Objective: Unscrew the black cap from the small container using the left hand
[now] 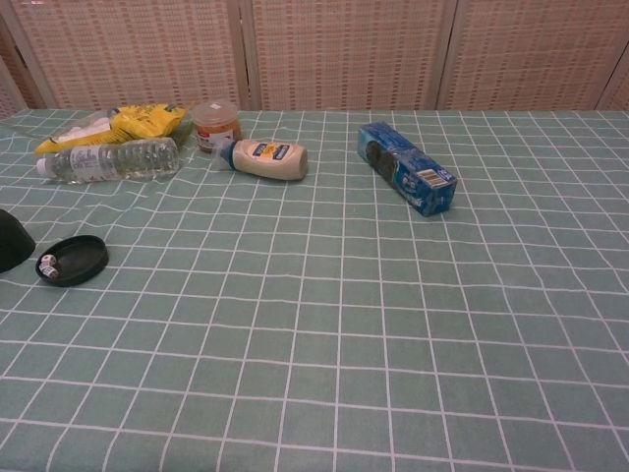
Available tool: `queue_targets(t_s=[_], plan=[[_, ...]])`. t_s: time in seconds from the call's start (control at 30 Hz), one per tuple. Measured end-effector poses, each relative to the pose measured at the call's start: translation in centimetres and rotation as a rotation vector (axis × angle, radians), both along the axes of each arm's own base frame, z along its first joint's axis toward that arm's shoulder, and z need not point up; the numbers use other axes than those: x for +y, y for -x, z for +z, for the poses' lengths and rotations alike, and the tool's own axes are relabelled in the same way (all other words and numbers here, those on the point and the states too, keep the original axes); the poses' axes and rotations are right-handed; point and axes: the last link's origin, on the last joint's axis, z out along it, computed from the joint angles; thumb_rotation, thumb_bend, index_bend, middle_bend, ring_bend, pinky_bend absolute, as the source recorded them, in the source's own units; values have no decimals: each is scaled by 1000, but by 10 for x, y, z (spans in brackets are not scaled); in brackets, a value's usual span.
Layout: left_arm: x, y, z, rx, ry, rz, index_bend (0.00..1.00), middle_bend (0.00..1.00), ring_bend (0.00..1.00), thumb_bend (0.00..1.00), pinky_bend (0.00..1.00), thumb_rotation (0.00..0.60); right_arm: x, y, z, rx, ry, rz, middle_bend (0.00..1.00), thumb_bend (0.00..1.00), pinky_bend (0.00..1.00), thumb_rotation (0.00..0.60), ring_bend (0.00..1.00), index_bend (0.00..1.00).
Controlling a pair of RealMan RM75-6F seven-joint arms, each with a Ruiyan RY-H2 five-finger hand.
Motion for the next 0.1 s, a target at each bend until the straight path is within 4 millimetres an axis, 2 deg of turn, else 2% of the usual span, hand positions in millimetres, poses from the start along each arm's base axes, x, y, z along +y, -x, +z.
queue_targets(t_s=[0.1], plan=[[-16, -3, 0, 15, -30, -52, 0, 0, 0, 360, 0, 600, 0, 1, 1, 6, 12, -14, 0, 190, 0, 600, 0, 0]])
